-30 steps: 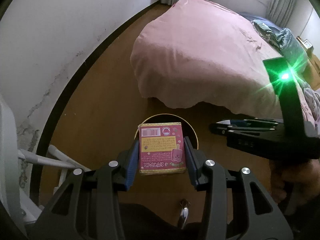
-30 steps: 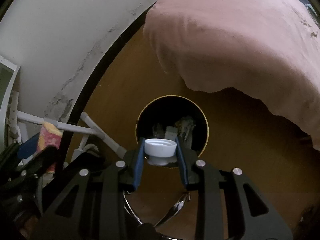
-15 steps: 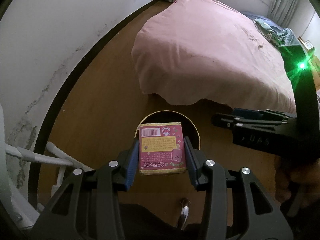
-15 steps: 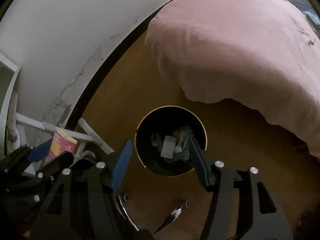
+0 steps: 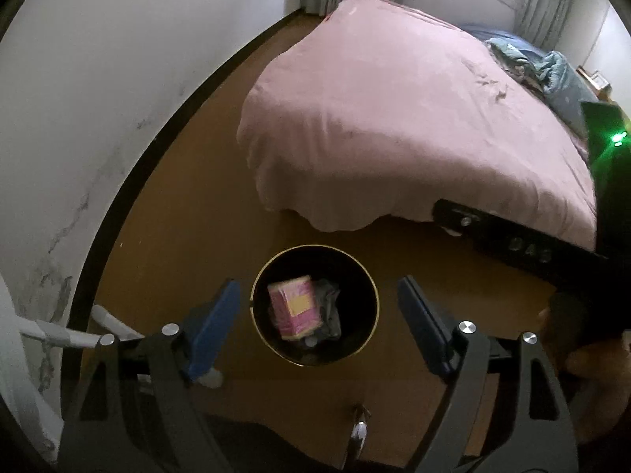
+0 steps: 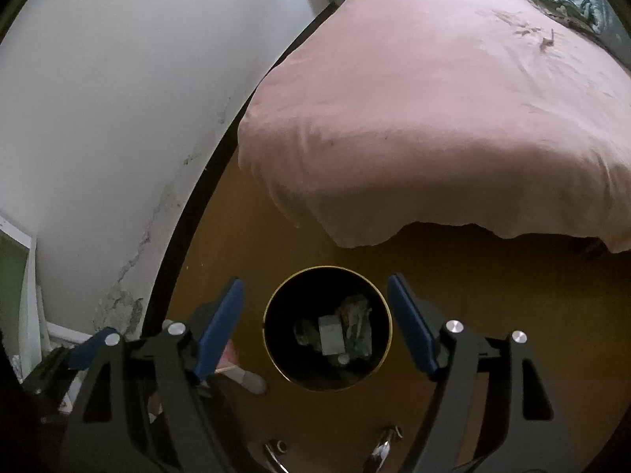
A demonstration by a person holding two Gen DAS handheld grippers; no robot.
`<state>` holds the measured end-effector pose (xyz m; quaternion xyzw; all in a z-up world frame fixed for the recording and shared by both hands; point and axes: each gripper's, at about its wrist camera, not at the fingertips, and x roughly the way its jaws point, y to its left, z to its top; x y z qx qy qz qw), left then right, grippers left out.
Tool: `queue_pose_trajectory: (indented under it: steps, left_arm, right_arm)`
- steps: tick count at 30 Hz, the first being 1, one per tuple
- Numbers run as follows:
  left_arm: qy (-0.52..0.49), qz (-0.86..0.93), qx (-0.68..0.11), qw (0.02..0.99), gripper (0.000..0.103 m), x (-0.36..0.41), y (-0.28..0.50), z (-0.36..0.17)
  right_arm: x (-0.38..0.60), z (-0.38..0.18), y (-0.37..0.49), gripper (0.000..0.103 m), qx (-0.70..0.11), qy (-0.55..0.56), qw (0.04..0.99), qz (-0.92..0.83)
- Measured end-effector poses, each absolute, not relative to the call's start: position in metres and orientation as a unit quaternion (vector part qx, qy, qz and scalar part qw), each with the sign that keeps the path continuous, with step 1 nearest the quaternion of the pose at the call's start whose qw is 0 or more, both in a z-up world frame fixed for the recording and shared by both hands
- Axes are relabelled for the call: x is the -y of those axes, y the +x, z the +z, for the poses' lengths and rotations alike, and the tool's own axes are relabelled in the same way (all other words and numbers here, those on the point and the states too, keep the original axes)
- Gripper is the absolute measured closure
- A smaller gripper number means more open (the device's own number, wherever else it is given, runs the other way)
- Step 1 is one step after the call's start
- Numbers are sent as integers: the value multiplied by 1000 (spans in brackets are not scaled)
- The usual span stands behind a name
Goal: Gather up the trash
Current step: 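Grasp the white tissue ball with the left tool while the right tool grasps crumpled printed paper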
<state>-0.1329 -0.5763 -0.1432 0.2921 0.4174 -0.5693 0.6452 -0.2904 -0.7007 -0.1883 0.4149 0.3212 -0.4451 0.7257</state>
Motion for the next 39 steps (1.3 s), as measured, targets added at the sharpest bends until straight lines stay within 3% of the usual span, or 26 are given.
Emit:
queue_pose_trajectory:
  steps: [5, 8, 17, 30, 39]
  left_arm:
    - [291, -536, -391, 689, 11, 553, -126, -111]
    - [266, -534, -381, 707, 11, 526, -120, -82]
    - [206, -448, -352, 796, 7, 357, -38, -2]
    - [82, -136, -418, 895, 7, 28, 108, -16]
    - [38, -85, -434, 896, 7, -57, 165, -28]
  right_arm:
    - [690, -178, -284, 29, -317, 387, 739, -452]
    - [674, -159, -271, 24, -316, 334, 763, -454]
    - [576, -95, -188, 21, -329, 211, 860, -328]
    - [334, -21, 101, 20, -404, 49, 911, 70]
    - [262, -40, 302, 20, -466, 14, 876, 121]
